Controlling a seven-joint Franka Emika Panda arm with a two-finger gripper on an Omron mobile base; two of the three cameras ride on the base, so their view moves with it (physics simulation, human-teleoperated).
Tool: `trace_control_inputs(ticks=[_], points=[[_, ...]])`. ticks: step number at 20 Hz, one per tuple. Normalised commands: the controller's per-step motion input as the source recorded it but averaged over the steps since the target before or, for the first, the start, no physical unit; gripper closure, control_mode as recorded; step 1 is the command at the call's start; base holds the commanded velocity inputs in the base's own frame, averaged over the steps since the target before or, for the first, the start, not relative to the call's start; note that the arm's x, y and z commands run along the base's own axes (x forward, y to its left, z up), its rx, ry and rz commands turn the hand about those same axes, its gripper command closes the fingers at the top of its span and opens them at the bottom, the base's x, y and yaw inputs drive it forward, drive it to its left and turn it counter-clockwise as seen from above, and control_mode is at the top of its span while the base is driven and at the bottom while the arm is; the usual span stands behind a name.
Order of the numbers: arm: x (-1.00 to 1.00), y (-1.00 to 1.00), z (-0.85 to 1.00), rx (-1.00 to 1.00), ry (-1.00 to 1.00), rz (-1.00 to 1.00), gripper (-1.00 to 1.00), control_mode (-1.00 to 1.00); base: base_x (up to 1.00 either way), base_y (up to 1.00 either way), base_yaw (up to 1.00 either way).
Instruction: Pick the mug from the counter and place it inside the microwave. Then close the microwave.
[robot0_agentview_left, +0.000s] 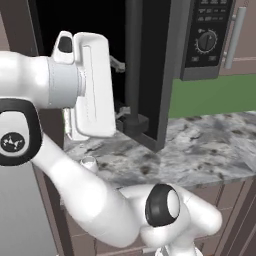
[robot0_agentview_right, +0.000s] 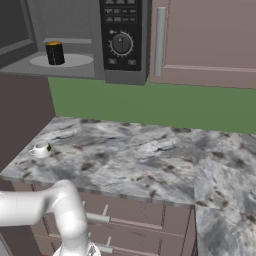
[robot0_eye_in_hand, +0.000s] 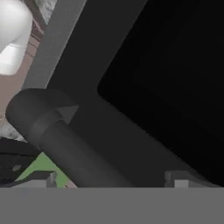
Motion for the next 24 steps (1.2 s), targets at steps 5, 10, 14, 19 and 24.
trace_control_inputs(ticks=[5,10,14,19,24], points=[[0.56,-0.42,0.03,0.00,0.25,0.00,-1.00,-1.00,0.00,0.00,0.00],[0.27,-0.37,0.05,0.00,0.26,0.06,-1.00,-1.00,0.00,0.00,0.00],[0.09,-0.33,0.15,0.00,0.22,0.12,-1.00,-1.00,0.00,0.00,0.00],[0.02,-0.34,0.16,0.00,0.16,0.18,-1.00,-1.00,0.00,0.00,0.00],[0.01,-0.40,0.02,0.00,0.10,0.28,-1.00,-1.00,0.00,0.00,0.00]])
